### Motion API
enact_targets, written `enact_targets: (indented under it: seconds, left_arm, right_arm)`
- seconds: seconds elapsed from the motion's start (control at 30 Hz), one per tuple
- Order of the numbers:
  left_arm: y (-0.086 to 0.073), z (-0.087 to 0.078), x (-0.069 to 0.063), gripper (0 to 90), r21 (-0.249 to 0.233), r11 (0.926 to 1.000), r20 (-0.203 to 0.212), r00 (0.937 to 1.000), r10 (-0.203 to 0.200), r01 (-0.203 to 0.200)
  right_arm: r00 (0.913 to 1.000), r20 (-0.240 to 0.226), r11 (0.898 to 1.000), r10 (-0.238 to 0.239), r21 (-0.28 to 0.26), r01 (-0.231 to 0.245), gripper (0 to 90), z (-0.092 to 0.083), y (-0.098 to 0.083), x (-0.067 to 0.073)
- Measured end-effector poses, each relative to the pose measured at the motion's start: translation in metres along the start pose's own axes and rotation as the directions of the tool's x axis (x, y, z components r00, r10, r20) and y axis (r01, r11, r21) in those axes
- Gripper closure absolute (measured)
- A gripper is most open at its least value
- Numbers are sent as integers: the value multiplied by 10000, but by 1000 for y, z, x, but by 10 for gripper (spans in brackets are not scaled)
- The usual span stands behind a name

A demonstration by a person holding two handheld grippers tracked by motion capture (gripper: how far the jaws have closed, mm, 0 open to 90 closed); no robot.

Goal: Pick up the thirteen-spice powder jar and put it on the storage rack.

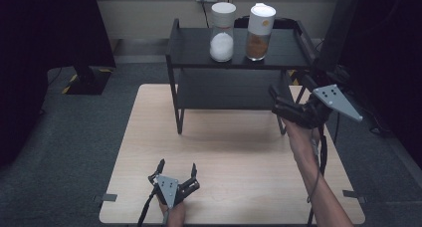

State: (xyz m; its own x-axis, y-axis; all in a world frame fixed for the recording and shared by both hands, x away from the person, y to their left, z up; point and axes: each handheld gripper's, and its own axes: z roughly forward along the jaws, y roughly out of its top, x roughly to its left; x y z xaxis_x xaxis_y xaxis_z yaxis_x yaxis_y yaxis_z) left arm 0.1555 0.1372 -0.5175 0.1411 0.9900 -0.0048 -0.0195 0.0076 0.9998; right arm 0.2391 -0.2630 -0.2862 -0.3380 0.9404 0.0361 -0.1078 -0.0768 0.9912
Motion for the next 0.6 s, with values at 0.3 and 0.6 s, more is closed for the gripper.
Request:
enact_targets:
  seconds: [0.3, 0.6]
  left_arm:
    - [0, 0, 0, 0, 3, 10000, -16, 10000, 1, -1]
    - [0, 0, 0, 0, 0, 10000, -16, 10000, 1, -1]
  right_arm:
    - [9998, 67, 9998, -181, 7, 181, 0, -21, -25, 4]
    - [9992, 335, 9996, -238, 183, 232, 0, -45, -58, 10]
